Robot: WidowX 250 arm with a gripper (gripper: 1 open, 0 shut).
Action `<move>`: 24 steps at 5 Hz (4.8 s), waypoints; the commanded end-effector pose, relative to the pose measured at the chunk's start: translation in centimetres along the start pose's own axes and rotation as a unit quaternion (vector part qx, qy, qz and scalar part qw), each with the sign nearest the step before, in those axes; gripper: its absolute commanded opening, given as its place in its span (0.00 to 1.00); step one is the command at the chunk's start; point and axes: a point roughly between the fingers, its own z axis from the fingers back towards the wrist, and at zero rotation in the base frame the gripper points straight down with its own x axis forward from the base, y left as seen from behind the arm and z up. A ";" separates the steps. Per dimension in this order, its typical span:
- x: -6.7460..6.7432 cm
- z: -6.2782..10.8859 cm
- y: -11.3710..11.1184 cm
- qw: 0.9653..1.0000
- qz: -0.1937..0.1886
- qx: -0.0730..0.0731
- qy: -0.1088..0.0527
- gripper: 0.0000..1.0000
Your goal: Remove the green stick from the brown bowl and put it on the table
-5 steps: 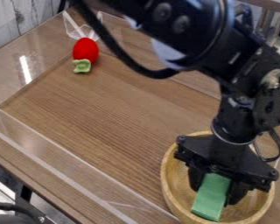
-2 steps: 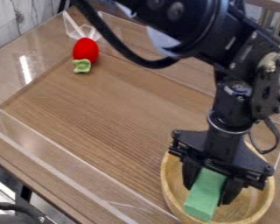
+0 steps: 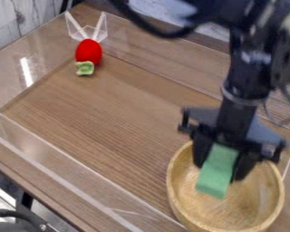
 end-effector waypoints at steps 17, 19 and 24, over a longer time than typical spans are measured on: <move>0.0 0.3 3.2 0.971 -0.239 0.001 -0.009 0.00; -0.5 0.4 4.4 0.971 -0.239 0.003 -0.013 0.00; 0.0 0.7 9.6 0.999 -0.030 0.004 -0.027 0.00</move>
